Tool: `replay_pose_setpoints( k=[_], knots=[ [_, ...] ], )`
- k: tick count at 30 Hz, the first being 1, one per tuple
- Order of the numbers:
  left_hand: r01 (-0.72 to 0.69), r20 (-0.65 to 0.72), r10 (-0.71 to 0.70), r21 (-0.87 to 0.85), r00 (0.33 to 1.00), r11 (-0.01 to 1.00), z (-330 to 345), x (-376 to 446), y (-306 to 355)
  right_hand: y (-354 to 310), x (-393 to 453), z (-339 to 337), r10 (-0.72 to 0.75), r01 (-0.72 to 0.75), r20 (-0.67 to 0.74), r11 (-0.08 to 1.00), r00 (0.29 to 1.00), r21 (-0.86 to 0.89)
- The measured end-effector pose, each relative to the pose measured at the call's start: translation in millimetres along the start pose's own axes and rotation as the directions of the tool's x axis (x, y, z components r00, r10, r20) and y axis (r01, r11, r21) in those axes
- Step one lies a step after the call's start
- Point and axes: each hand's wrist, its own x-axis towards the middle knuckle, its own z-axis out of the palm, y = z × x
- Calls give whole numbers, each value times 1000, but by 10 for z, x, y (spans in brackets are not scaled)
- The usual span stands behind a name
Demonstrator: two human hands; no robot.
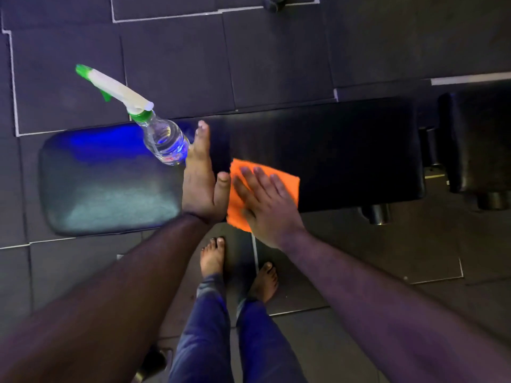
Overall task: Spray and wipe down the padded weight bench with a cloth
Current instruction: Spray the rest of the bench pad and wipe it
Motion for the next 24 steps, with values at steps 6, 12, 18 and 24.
replay_pose_setpoints(
  k=[6,12,18,24],
  knots=[
    [-127,253,81,173,964,977,-403,-497,67,360,13,-139,375,-375,37,927,926,-17],
    [282,-279,-255,59,926,958,-529,-509,89,-143,652,-277,217,-221,125,975,968,25],
    [447,-414,-507,-240,756,862,-836,80,133,-289,77,-417,398,-396,-5,913,917,101],
    [352,-340,-457,-327,822,877,-942,561,155,-409,102,-493,393,-407,181,912,902,49]
  ],
)
